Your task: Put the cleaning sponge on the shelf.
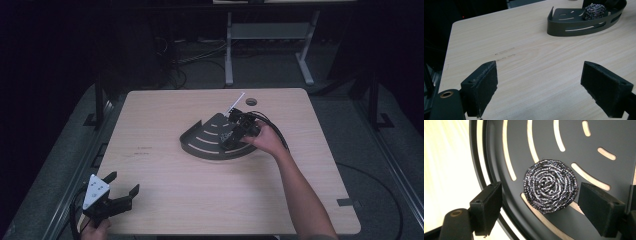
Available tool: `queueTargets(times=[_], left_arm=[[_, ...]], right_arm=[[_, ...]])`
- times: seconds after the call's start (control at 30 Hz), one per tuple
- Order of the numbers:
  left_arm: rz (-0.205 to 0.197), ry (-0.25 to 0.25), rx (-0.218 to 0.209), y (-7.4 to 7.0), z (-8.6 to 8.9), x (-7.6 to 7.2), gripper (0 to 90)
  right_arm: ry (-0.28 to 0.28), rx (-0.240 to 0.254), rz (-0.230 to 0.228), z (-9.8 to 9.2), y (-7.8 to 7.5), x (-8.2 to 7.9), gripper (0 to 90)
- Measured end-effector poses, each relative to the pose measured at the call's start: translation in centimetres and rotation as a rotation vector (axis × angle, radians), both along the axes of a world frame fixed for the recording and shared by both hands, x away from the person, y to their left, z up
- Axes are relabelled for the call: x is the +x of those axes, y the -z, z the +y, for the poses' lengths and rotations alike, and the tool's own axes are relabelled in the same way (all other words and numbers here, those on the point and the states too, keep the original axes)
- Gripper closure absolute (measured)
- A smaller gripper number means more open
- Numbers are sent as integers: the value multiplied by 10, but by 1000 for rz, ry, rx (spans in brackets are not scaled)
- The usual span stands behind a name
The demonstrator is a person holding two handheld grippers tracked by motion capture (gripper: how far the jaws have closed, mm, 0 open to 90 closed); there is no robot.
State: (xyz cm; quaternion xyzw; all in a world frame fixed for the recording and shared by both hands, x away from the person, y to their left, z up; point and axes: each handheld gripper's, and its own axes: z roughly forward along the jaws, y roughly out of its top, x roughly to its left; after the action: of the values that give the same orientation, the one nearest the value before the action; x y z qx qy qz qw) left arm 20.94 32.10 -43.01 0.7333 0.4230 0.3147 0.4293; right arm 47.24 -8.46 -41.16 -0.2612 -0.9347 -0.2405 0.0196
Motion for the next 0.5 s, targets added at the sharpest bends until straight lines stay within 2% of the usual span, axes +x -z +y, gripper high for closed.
queueTargets(times=[0.5], left_arm=[[-3,3,-1,0,-1,-1,133]], right_arm=[[-3,7,-20,-12,-11,-14,193]])
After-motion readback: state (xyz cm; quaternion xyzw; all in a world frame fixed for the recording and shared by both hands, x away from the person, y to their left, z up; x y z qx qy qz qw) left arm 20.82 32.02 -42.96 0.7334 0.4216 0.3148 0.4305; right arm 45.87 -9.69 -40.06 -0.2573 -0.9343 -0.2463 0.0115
